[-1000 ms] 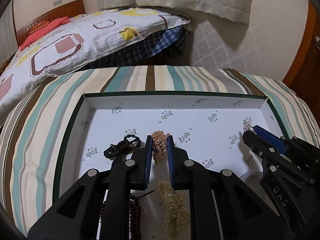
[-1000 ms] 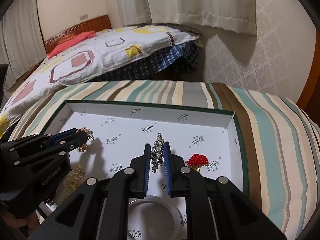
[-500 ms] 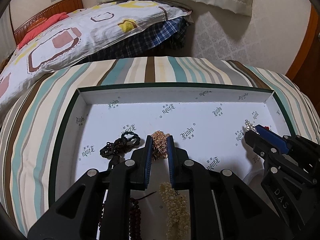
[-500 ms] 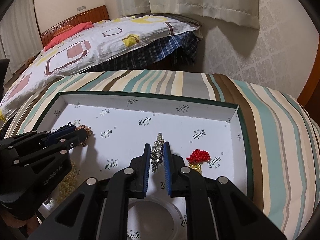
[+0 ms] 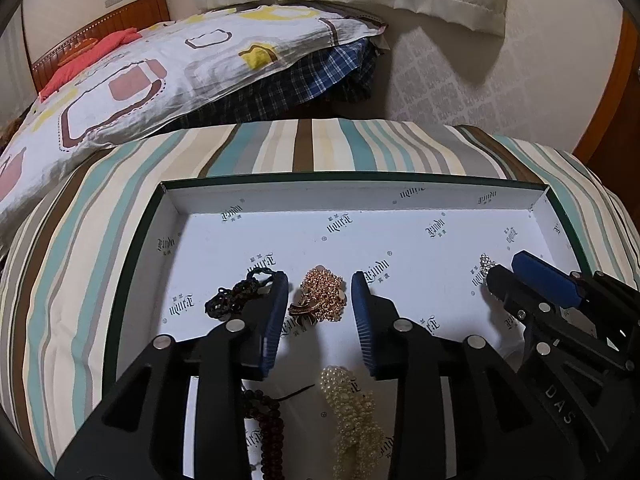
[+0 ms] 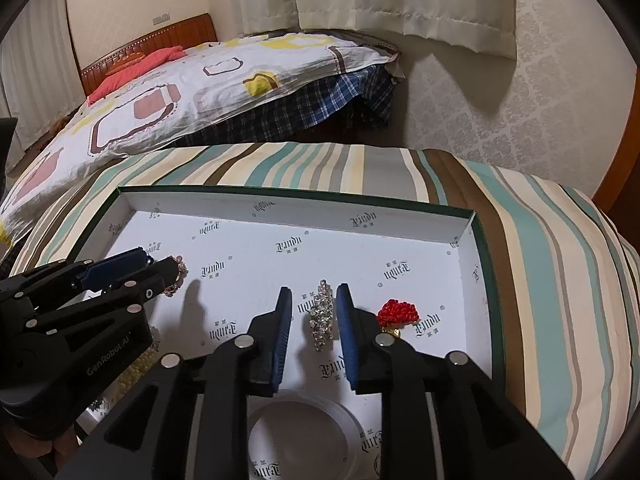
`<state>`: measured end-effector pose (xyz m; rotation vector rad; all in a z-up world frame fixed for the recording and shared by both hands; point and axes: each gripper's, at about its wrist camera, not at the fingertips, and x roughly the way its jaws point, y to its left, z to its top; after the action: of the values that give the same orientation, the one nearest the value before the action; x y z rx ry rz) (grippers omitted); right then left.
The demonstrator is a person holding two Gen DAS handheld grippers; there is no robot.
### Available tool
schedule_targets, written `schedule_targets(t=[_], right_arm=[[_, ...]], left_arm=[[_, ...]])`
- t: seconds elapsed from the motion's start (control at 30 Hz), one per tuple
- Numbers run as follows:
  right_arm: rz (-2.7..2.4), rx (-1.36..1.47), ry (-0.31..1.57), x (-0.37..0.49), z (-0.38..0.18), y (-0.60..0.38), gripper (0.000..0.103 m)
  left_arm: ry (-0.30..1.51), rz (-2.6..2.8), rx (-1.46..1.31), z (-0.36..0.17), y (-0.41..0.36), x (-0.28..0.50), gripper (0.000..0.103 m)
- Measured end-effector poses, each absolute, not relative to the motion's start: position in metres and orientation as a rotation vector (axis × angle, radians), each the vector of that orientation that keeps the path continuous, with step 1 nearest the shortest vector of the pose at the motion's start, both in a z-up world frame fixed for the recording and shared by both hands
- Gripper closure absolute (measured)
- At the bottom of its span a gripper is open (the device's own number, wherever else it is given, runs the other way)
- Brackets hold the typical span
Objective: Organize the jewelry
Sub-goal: 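Open both tools to release gold chain and rhinestone brooch in the box, then withdraw both tools from the box back toward the remaining jewelry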
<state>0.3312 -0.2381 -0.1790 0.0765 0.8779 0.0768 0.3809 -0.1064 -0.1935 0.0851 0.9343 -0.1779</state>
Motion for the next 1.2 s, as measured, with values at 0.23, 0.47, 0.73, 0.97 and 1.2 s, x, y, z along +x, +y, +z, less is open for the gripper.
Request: schedule_targets(t=[0.23, 0.47, 0.73, 0.97, 1.2], right_arm=[[0.068, 0.087, 0.852, 0.327, -0.175, -0.239, 0.063], [0.059, 0.092, 0.832, 0.324, -0.173, -0.241, 0.056], [0.05, 0.097, 0.787, 0.314, -0.162, -0.243, 0.048], [0.047, 0.088, 0.694, 0.283, -0.13, -0.244, 0.045], [0.048, 0.089, 0.626, 0.244, -0.104, -0.242, 0.042]], left_arm=[[0.905, -0.174, 0.079, -0.188, -0.104, 0.378, 0.052], [0.889, -0.173, 0.076, -0.185, -0.103, 0.375, 0.039], [0.844, -0.161, 0.063, -0.173, -0.098, 0.362, 0.033], [0.724, -0.148, 0.044, -0.136, -0.091, 0.326, 0.027], [0.641, -0.139, 0.028, -0.107, -0.082, 0.279, 0.026]])
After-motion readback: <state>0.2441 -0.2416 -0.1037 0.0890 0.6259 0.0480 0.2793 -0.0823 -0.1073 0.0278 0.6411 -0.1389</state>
